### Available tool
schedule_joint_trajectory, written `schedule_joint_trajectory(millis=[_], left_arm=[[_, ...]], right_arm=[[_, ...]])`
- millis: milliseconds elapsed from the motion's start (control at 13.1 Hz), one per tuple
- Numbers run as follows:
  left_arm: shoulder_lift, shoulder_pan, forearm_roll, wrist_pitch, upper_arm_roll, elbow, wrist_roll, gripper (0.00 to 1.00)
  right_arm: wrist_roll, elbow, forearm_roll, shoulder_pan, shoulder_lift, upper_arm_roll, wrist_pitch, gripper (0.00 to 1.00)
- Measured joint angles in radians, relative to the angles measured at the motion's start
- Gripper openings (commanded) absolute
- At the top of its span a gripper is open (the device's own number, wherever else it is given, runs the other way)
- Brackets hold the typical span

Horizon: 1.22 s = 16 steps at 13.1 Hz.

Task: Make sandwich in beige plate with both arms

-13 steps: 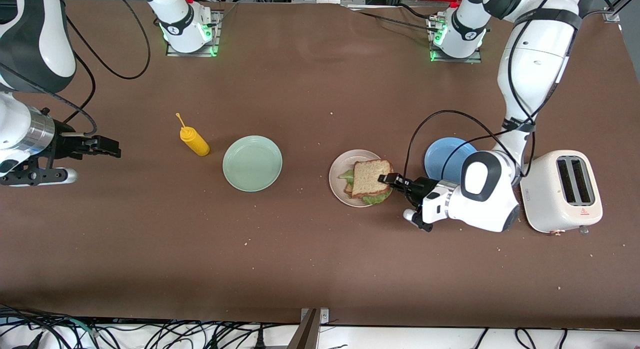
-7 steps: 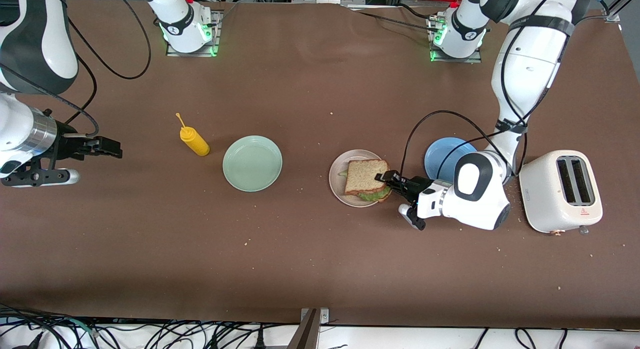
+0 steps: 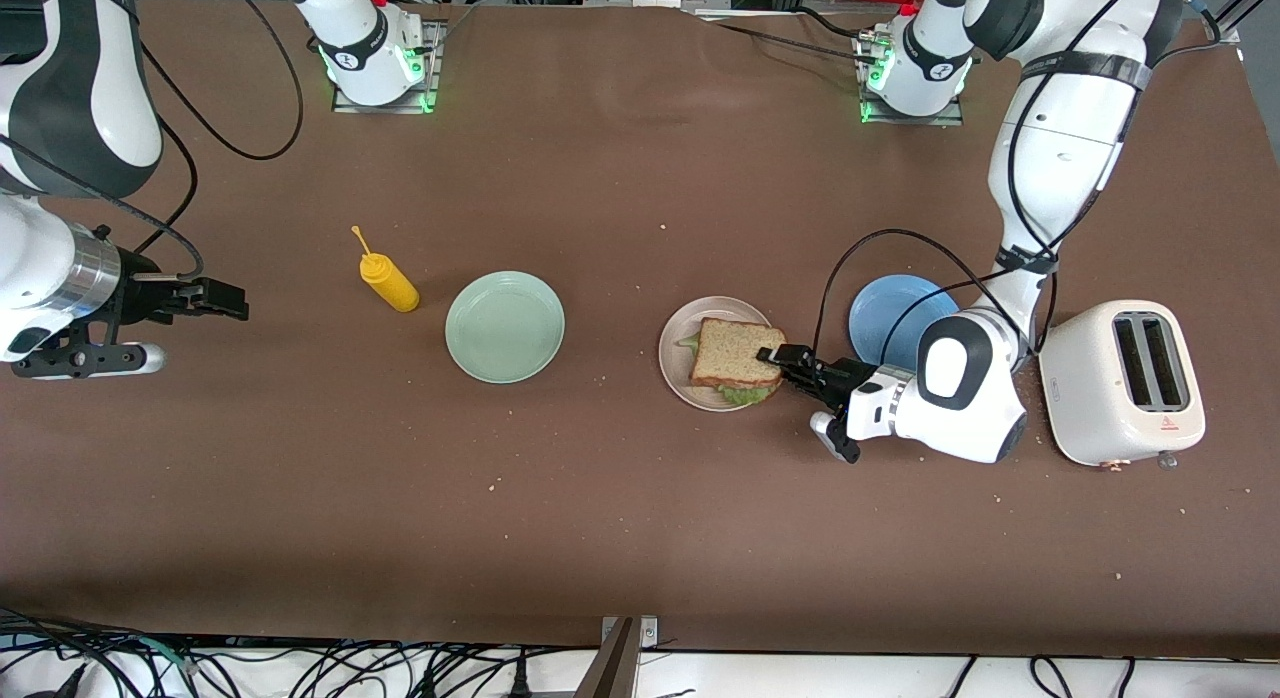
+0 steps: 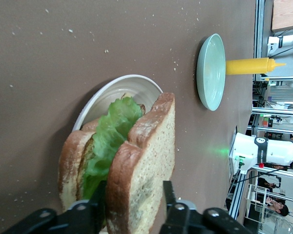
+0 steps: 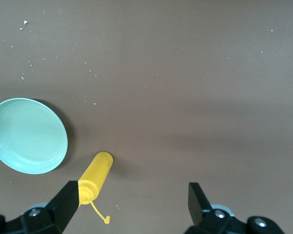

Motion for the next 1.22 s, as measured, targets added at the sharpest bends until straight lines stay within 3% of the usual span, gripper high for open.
schedule_joint_trajectory(millis=[305,609,1218], left_arm=[[-0.033,0.000,0.009,-0.001,-0.002,0.010,-0.004,1.00],[-0.078,-0.003,0.113,-0.002,-0.006,0.012,-0.065,1.00],[-0.332,-0.005,0.507,-0.126,-0.009,0.026,-0.446,1.00]], right_arm=[[0.000,0.000,0.000,0.000,0.000,0.000,0.001,0.99],[0.001,0.000,0.000,0.000,0.000,0.000,0.006,0.99],[0.001,0.000,0.000,0.000,0.007,0.001,0.015,0.99]])
